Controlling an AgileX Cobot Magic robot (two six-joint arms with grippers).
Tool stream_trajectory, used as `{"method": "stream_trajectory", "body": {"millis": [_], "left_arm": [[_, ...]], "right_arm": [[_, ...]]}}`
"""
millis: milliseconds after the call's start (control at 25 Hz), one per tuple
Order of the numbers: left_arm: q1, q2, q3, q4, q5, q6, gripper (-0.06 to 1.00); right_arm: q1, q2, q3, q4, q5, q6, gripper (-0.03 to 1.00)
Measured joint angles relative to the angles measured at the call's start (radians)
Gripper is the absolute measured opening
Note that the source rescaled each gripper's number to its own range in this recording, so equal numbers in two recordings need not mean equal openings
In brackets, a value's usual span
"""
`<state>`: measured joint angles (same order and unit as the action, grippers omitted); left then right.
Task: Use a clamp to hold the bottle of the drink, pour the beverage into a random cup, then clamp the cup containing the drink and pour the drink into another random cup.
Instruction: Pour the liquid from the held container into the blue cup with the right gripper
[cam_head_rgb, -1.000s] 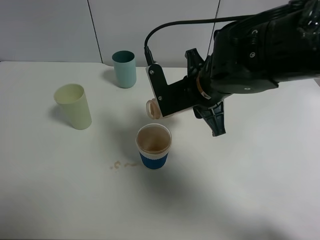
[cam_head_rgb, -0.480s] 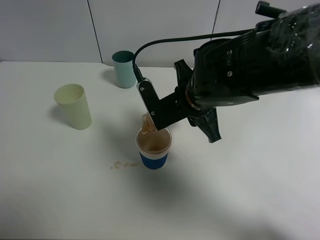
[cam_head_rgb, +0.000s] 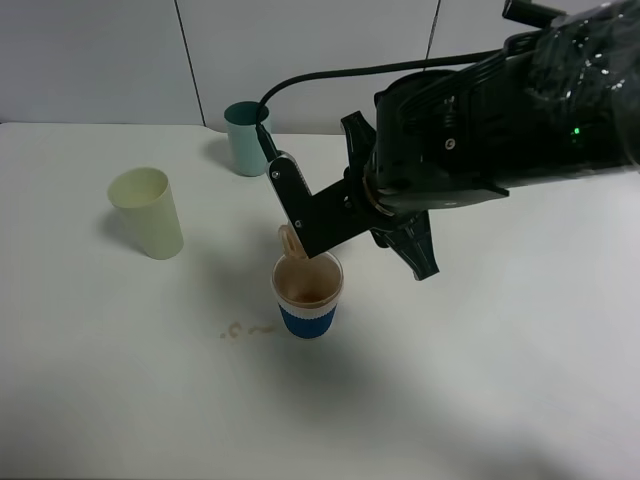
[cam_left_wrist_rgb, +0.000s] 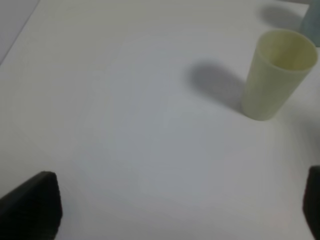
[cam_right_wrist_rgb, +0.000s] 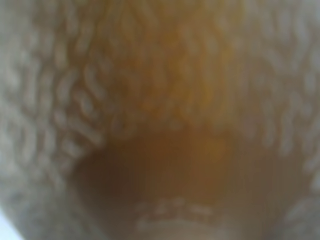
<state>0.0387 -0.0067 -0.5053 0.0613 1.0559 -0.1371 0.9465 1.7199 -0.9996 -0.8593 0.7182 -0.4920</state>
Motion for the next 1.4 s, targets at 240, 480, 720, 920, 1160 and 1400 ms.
{"method": "stream_trajectory", "body": {"millis": [240,480,720,920,1160,1400], "left_arm": [[0.0,0.0,0.0,0.0,0.0,0.0,0.9],[0.0,0.0,0.0,0.0,0.0,0.0,0.9],[0.0,0.0,0.0,0.0,0.0,0.0,0.9],[0.0,0.0,0.0,0.0,0.0,0.0,0.9],[0.0,0.0,0.0,0.0,0.0,0.0,0.9],[0.0,0.0,0.0,0.0,0.0,0.0,0.9]], "right_arm": [[0.0,0.0,0.0,-0.001,0.025,0.0,0.02],[0.0,0.0,0.0,-0.009,0.055,0.0,0.02],[0.0,0.0,0.0,-0.016,0.067,0.0,0.02],[0.0,0.0,0.0,-0.019,0.078,0.0,0.02],[0.0,0.0,0.0,-0.043,0.1,0.0,0.02],[0.0,0.0,0.0,-0.054,0.105,0.0,0.02]]}}
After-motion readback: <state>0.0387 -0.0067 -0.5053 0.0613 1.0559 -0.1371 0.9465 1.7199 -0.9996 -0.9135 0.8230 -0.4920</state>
